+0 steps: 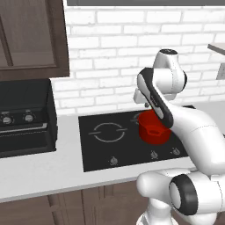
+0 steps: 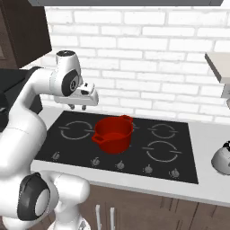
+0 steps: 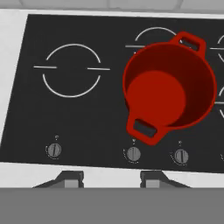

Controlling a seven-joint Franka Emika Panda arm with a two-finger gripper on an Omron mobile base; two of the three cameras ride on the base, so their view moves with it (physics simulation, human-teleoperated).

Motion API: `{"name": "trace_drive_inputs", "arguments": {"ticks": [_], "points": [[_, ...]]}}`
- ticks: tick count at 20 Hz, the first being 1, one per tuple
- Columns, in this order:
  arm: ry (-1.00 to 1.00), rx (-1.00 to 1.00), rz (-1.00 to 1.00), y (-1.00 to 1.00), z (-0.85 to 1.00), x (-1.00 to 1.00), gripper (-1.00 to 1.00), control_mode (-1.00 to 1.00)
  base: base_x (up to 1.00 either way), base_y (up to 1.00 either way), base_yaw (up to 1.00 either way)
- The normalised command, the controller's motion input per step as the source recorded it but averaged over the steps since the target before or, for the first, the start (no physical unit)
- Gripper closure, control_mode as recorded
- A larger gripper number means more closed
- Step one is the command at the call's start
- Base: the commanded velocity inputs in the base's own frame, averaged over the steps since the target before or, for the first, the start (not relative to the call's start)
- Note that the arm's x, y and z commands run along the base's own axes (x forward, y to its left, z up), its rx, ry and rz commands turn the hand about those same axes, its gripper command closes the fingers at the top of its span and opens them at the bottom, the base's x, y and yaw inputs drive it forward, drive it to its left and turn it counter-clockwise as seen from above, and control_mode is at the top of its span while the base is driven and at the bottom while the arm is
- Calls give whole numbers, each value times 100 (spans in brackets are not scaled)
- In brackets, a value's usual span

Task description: Pick the kettle from the counter and place it on a stove burner. Then turn the burner on.

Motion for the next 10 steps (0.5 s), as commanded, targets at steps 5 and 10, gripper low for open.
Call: {"name": "trace_drive_inputs", "arguments": {"ticks": [5, 10], "points": [[-9, 1, -6, -39, 0, -40, -100, -100, 0, 0, 0], [-11, 0, -13, -95, 0, -29, -100, -100, 0, 0, 0]]}}
